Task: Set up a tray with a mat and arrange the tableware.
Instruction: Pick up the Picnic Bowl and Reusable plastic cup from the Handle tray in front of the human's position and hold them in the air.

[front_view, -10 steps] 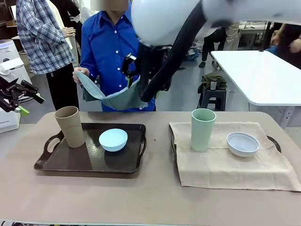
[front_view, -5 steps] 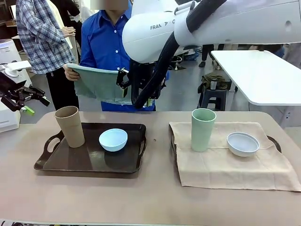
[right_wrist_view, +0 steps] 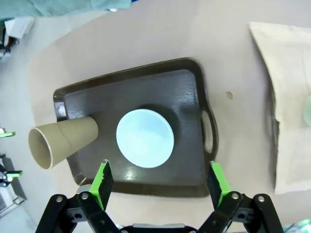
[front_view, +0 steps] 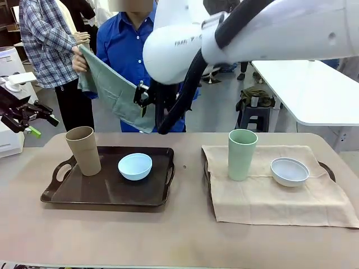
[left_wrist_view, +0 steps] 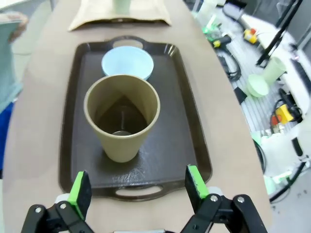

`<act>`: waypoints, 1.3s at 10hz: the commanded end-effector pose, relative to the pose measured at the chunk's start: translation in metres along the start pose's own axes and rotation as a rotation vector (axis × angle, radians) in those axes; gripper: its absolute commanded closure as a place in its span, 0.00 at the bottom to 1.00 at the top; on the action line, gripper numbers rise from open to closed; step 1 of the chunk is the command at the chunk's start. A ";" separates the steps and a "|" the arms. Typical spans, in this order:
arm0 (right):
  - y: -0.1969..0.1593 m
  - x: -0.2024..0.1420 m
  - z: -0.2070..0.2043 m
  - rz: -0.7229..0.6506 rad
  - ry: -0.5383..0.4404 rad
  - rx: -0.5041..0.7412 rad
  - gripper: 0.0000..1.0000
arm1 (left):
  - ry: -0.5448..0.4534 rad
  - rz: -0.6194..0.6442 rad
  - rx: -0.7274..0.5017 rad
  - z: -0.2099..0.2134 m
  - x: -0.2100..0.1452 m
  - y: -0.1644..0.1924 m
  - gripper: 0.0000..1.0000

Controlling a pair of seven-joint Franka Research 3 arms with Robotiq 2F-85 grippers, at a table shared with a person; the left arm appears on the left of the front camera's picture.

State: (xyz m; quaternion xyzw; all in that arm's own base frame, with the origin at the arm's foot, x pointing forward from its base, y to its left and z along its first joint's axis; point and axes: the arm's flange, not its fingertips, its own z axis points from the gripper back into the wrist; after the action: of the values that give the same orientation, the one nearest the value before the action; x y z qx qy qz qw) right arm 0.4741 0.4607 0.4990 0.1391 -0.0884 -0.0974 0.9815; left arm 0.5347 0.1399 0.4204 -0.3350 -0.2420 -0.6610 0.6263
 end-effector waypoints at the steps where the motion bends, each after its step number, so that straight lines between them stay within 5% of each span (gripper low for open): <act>1: 0.005 -0.001 -0.027 0.066 0.026 0.027 0.00 | -0.088 -0.007 -0.082 -0.003 -0.012 0.000 0.00; 7: 0.019 -0.014 -0.089 0.184 0.130 -0.107 0.00 | -0.263 -0.098 0.109 -0.056 -0.036 0.000 0.00; 13: 0.010 -0.020 -0.122 0.171 0.178 -0.138 0.00 | -0.195 -0.008 0.167 -0.056 -0.029 0.001 0.00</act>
State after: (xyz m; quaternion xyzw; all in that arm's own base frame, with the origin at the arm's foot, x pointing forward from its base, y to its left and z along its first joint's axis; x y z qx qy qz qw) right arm 0.4833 0.5094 0.3785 0.0694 -0.0038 -0.0065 0.9976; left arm 0.5386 0.1207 0.3523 -0.3611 -0.3543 -0.6215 0.5982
